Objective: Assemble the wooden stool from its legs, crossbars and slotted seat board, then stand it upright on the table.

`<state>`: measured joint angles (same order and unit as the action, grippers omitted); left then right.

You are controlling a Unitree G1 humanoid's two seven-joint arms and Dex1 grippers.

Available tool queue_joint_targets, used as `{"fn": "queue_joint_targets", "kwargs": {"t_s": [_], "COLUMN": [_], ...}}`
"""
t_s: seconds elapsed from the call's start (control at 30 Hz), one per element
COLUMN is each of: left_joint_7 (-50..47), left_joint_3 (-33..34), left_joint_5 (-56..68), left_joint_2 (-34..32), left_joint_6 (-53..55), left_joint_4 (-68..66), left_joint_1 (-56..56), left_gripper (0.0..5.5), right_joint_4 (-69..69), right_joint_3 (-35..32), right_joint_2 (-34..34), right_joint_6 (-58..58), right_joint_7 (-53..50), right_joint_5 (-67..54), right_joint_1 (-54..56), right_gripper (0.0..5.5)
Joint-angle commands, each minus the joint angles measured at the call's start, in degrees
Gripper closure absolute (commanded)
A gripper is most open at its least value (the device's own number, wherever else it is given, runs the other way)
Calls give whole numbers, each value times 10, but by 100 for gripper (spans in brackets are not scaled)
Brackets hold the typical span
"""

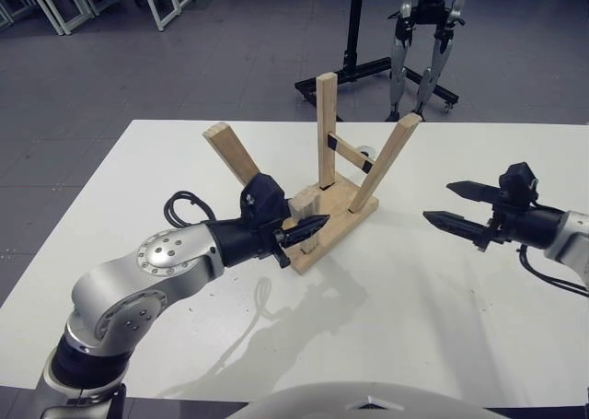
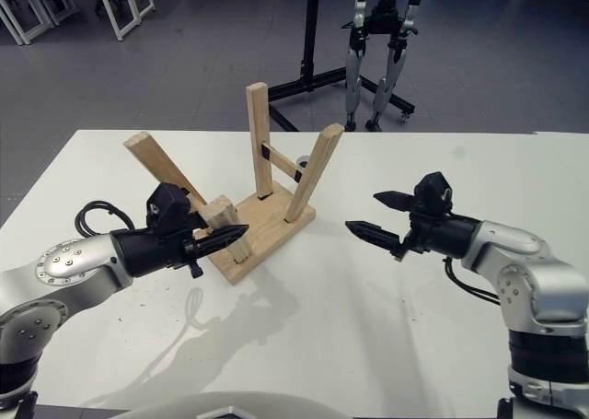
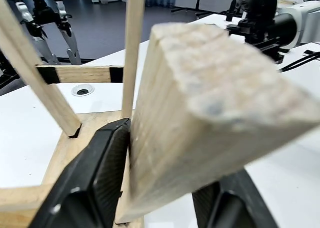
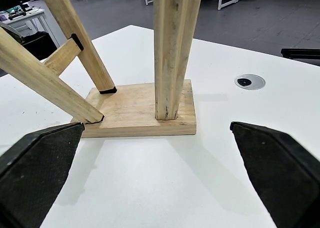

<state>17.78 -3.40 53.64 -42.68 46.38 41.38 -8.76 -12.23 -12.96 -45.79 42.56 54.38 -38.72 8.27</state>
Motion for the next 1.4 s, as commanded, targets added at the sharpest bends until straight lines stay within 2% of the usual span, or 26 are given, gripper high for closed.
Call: {"fn": "queue_joint_targets", "kwargs": {"t_s": [0.03, 0.13, 0.2, 0.43, 0.7, 0.97, 1.17, 1.3, 1.4], "left_joint_7": [190, 327, 376, 434, 498, 518, 547, 517, 458], "left_joint_3": [-10, 3, 12, 10, 18, 31, 46, 43, 7], "left_joint_5": [-72, -95, -101, -123, -130, -127, -59, -3, -51], "left_joint_2": [-55, -74, -67, -47, -27, -14, -38, -62, -79], "left_joint_6": [-94, -166, -189, -194, -211, -196, -88, 53, 108], "left_joint_4": [-65, -135, -187, -240, -288, -311, -309, -324, -316], "left_joint_1": [45, 39, 2, -61, -113, -123, -114, -142, -159], "left_gripper": [405, 413, 413, 413, 413, 415, 415, 415, 415], "right_joint_4": [5, 22, 23, -15, 46, 40, 34, 31, 52], "right_joint_3": [-15, -3, 8, 25, 100, 110, 100, 137, 167], "right_joint_2": [-41, -63, -72, -56, 8, 7, -38, -78, -76], "right_joint_6": [-24, -63, -71, -47, -61, 47, 216, 365, 468], "right_joint_7": [107, 187, 213, 206, 179, 198, 211, 145, 109], "right_joint_5": [-30, -20, -17, -47, -13, -83, -185, -195, -209], "right_joint_1": [-10, -16, -11, 63, 141, 133, 159, 170, 203], "right_gripper": [8, 8, 8, 8, 8, 182, 310, 316, 316]}}
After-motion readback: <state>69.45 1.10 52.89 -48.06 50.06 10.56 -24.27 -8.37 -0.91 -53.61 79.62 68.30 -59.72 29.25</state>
